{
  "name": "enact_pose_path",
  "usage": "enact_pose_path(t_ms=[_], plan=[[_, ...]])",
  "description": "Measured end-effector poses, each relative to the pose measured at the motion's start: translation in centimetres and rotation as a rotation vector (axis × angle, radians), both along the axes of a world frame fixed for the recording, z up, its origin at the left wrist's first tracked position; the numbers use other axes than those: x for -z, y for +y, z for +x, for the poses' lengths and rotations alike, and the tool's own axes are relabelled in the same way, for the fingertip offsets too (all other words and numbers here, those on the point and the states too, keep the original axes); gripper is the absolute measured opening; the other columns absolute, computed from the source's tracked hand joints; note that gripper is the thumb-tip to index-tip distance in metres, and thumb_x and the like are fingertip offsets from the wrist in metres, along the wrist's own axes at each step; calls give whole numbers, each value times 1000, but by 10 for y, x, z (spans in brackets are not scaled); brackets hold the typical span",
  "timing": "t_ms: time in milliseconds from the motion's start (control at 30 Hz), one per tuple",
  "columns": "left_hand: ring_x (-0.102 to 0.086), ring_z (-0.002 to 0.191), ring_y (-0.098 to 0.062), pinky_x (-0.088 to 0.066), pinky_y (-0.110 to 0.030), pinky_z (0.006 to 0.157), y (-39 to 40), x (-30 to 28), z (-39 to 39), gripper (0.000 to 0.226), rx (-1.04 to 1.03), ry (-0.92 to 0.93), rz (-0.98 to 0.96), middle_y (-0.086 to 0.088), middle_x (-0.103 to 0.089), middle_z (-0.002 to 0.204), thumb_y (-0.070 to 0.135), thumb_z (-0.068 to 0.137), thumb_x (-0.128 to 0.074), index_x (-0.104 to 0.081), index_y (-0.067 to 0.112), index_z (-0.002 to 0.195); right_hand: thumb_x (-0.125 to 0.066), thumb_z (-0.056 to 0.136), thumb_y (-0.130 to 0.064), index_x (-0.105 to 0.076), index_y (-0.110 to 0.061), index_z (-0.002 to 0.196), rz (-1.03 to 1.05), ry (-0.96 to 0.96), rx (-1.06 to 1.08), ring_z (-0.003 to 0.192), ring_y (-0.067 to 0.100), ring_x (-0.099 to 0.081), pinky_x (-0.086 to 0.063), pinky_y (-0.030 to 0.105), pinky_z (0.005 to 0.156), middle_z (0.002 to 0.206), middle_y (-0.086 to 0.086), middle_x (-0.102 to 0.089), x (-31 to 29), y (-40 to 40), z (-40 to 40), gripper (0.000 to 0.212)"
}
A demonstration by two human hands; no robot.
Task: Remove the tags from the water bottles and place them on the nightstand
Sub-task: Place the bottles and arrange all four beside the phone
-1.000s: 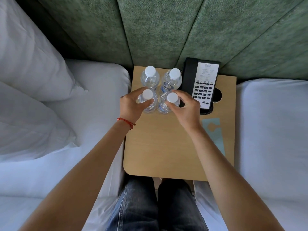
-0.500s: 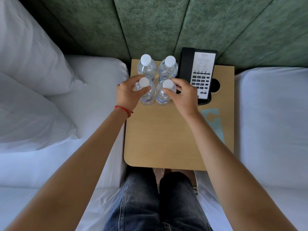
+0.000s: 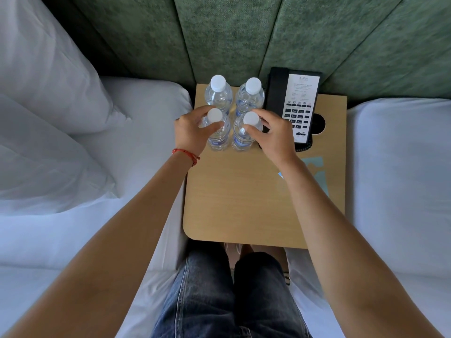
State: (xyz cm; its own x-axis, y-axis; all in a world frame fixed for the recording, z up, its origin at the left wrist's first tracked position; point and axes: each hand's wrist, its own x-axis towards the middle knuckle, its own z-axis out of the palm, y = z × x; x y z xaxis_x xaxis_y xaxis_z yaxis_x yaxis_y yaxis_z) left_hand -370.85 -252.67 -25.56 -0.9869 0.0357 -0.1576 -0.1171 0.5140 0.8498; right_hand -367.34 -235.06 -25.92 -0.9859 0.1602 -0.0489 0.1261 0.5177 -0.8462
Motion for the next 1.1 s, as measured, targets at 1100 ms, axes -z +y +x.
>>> enact_pose_path(t_ms=[1100], plan=[[-63, 96, -23, -49, -28, 86, 6, -4, -1, 32, 50, 97, -111, -13, -69, 103, 13, 75, -72, -65, 5, 105, -75, 76, -16, -62, 0, 109, -47, 14, 100, 101, 23, -64, -51, 38, 91, 107, 13, -69, 4, -5, 3, 39]])
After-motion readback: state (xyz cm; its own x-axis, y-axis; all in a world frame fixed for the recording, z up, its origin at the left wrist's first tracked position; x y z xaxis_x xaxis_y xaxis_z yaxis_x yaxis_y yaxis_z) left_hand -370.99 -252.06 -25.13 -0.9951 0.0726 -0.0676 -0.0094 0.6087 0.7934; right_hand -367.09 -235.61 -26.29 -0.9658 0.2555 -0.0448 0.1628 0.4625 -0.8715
